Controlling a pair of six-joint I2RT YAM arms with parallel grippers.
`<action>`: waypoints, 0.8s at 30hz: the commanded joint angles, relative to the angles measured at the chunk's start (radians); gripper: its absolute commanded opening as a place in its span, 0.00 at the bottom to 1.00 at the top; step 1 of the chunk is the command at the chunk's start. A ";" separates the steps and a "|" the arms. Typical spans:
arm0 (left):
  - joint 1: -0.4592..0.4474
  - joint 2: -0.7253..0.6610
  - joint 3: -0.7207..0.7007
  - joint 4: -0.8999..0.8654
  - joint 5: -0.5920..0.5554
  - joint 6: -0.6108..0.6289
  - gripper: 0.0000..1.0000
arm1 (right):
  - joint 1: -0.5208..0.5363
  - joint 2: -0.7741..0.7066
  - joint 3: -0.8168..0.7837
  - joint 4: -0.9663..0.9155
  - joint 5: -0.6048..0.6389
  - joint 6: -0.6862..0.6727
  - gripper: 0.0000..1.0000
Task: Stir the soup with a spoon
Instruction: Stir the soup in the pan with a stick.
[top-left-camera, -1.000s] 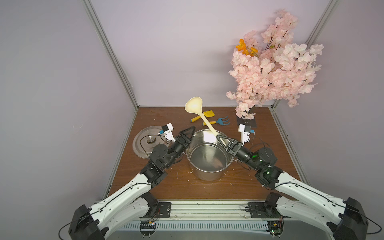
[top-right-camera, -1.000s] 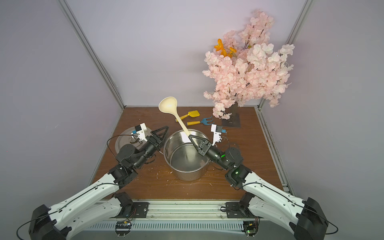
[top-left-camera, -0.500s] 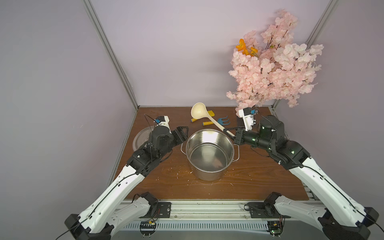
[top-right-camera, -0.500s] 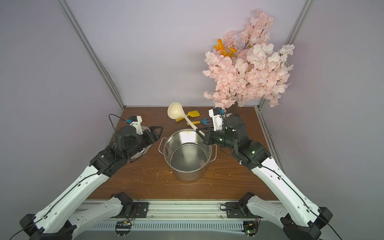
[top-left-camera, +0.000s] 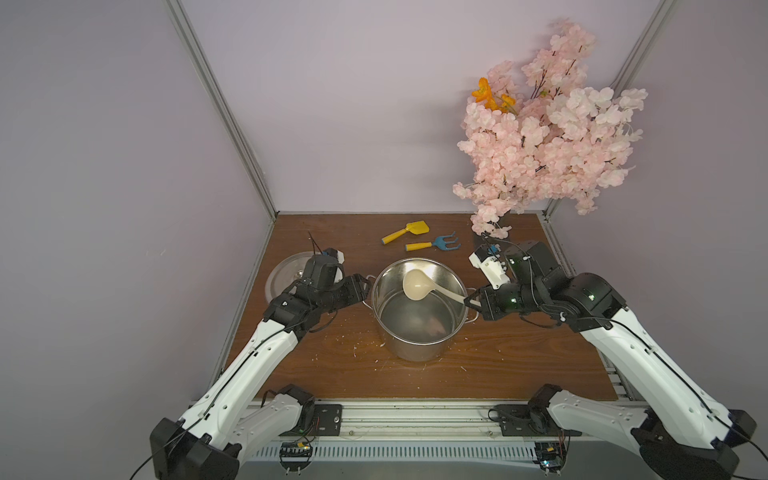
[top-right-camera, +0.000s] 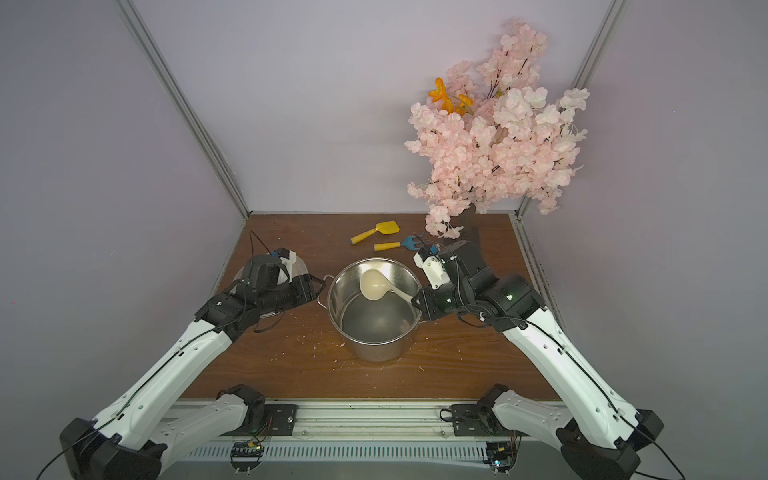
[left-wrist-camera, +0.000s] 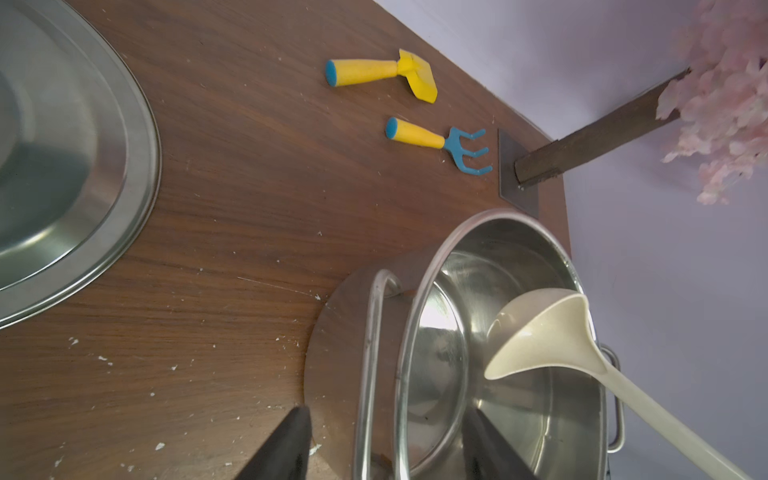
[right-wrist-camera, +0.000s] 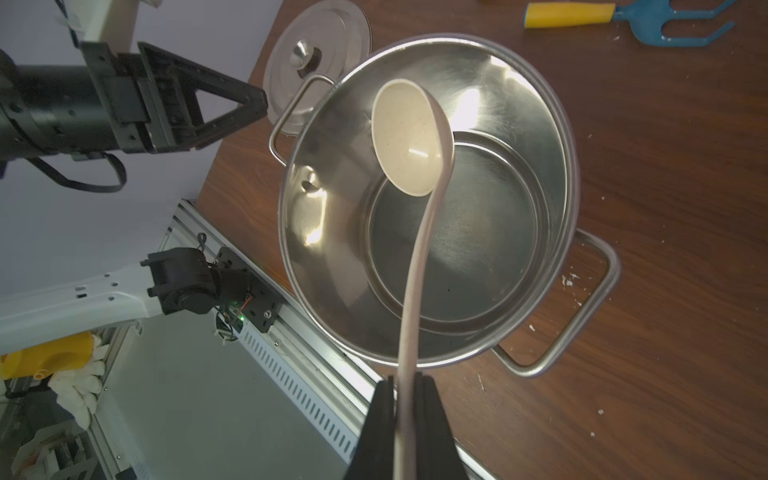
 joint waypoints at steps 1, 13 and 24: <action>0.011 0.024 -0.012 -0.008 0.051 0.032 0.57 | 0.002 -0.002 -0.019 -0.026 0.026 -0.033 0.00; 0.011 0.111 -0.015 0.014 0.042 0.046 0.30 | 0.017 0.135 -0.022 0.043 0.074 -0.042 0.00; 0.011 0.135 -0.007 0.014 0.027 0.039 0.00 | 0.151 0.309 0.080 0.081 0.103 -0.024 0.00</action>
